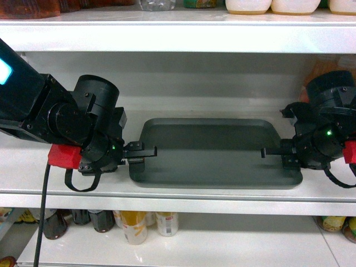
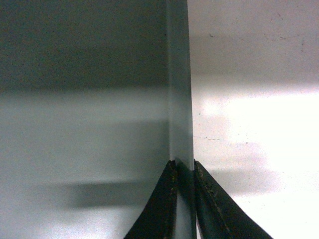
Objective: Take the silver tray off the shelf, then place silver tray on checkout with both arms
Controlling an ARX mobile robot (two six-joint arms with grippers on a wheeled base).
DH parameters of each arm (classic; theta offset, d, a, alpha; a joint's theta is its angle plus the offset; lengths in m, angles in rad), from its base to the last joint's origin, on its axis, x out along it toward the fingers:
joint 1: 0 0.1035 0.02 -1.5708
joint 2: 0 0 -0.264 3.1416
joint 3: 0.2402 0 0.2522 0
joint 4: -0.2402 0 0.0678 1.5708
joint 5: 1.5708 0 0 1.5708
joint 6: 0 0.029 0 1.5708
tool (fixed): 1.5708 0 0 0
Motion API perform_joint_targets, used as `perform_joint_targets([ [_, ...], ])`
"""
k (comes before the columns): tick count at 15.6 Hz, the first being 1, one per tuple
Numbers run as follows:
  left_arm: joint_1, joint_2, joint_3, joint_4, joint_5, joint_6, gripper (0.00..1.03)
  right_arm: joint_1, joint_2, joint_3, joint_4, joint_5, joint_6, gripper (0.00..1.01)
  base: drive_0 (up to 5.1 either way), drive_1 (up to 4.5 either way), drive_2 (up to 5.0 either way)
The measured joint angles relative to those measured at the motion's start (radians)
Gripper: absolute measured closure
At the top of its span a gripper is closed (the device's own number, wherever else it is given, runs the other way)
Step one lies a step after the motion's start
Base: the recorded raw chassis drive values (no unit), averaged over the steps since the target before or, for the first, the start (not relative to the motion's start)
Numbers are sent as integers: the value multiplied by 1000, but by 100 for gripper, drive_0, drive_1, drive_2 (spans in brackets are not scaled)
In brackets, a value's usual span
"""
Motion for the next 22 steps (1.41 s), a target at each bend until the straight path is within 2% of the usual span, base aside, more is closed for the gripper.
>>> perform_joint_targets([
  [2,0,0,-22,32,16,-32,67,1,-4,-19,30,-3,1,98,0,0,0],
  [5,-3,-10,-56,77,64,-99,93,0,-18,-77,113,-1,3,98,0,0,0],
  [6,-6,-17,-67,81,63,-106,99,0,-26,-94,128,0,9,98,0,0,0],
  [8,-8,-41,-114,113,65,-124,101,1,-49,-131,135,-4,23,98,0,0,0],
  [11,-37,-98,-212,176,-11,-123,101,2,-108,-238,186,-19,48,98,0,0,0],
  [13,-56,-154,-295,201,-27,-131,101,2,-161,-324,221,-27,54,98,0,0,0],
  [14,-79,-290,-433,251,-43,-149,101,1,-297,-489,288,-35,69,98,0,0,0],
  [15,-113,-520,-620,344,-90,-150,101,4,-578,-698,371,-50,87,98,0,0,0],
  [16,-133,-636,-719,345,-126,-146,101,19,-715,-804,373,-57,98,98,0,0,0],
  [18,-150,-766,-826,330,-146,-150,101,30,-850,-915,380,-62,114,98,0,0,0],
  [22,-154,-877,-913,353,-156,-145,101,40,-960,-1005,392,-65,126,99,0,0,0],
])
